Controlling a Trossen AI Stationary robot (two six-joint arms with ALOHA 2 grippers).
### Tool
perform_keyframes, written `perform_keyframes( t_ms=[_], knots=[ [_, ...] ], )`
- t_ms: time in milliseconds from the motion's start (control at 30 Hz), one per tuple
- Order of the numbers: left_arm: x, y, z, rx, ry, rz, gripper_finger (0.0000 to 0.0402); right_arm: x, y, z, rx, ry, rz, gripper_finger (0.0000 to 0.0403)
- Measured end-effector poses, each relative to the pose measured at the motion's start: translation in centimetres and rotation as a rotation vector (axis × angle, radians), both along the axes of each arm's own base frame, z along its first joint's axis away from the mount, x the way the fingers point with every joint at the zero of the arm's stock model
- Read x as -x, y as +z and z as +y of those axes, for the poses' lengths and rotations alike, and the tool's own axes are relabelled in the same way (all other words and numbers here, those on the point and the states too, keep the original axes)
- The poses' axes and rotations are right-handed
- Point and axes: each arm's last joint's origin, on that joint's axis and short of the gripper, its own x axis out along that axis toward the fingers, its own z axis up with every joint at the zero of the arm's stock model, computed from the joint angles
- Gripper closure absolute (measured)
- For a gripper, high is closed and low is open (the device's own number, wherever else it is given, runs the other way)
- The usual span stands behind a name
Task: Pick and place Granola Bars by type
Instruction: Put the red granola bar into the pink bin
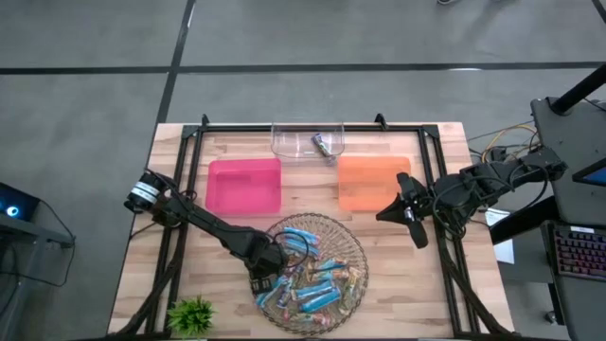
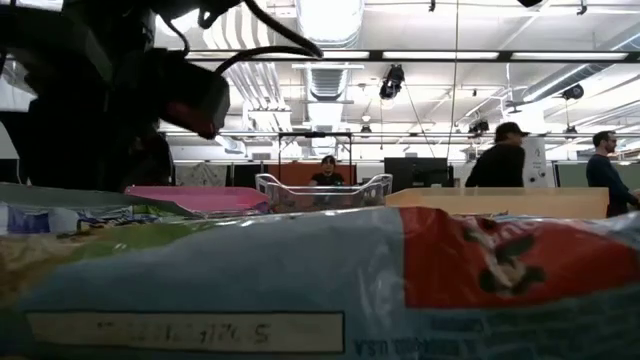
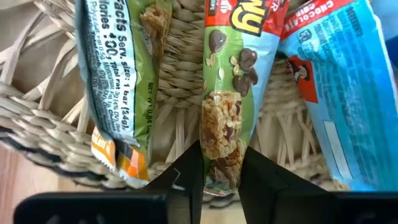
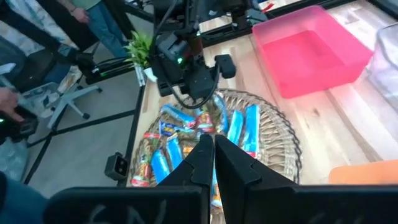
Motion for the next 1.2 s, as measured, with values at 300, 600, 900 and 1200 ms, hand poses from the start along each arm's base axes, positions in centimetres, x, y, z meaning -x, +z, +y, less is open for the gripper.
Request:
perform_keyframes(
  t_ms=[300, 600, 900, 1200],
  knots=[
    [-1.0, 3.1, 0.3, -0.02, -0.069, 0.001, 0.0339, 0.0, 0.0, 0.0, 0.005, -0.002, -0.001, 0.0394],
    [-2.1, 7.5, 1.2, -0.047, -0.146, -0.005, 0.034, 0.0, 0.0, 0.0, 0.005, -0.002, -0.001, 0.0394],
    [-2.8, 13.2, 4.0, -0.131, -0.143, -0.044, 0.034, 0.0, 0.0, 0.0, 0.005, -0.001, -0.001, 0.0394],
    [-1.8, 16.6, 10.0, -0.198, 0.015, -0.113, 0.034, 0.0, 0.0, 0.0, 0.005, -0.002, -0.002, 0.0394]
  ],
)
